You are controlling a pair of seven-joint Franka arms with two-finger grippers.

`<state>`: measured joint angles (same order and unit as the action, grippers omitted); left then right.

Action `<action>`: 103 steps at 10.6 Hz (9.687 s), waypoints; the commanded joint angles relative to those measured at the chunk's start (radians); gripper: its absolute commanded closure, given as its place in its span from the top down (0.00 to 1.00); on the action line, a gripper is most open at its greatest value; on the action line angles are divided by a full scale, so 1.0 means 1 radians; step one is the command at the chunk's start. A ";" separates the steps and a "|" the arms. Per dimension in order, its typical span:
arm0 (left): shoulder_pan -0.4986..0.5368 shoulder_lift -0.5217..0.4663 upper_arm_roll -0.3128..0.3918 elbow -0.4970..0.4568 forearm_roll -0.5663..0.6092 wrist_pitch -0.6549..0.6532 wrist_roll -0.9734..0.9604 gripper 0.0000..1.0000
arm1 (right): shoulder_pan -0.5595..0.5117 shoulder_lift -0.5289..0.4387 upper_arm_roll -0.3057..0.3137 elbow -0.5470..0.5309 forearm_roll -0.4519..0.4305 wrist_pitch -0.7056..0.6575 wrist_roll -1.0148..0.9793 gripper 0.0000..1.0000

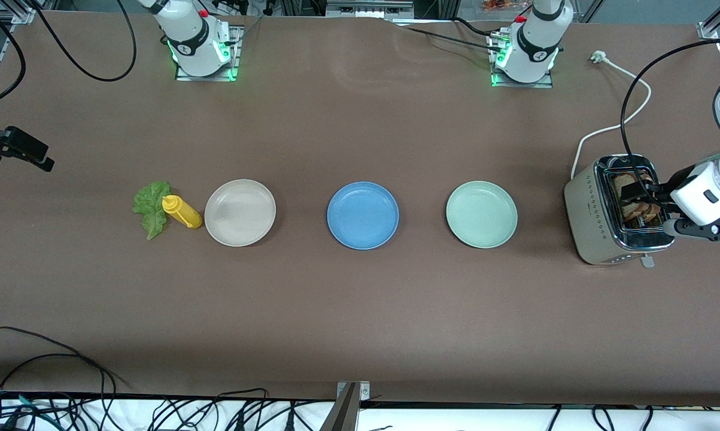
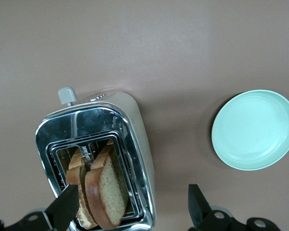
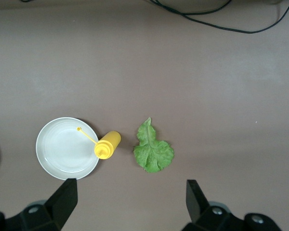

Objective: Make sandwich in blue plate with both arms
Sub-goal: 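Lower the left gripper into the toaster slot over the bread, then grasp a bread slice with the left gripper and lift it out, then carry the bread slice with the left gripper over the blue plate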

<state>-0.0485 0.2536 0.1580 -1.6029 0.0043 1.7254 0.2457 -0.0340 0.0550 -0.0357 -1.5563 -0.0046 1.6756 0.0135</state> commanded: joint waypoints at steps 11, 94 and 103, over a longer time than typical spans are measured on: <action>0.013 0.124 0.037 -0.012 -0.004 0.169 0.107 1.00 | 0.002 -0.001 0.002 0.015 -0.003 -0.017 -0.006 1.00; -0.065 0.354 -0.698 0.193 -0.252 0.081 -0.553 0.00 | 0.002 0.002 0.000 0.015 -0.006 -0.014 -0.003 1.00; -0.106 0.498 -0.799 0.144 -0.038 0.316 -0.804 0.00 | 0.003 0.002 0.002 0.015 -0.005 -0.014 0.000 1.00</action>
<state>-0.1661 0.7280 -0.6231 -1.4620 -0.0975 2.0010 -0.5266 -0.0321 0.0571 -0.0350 -1.5556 -0.0046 1.6748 0.0135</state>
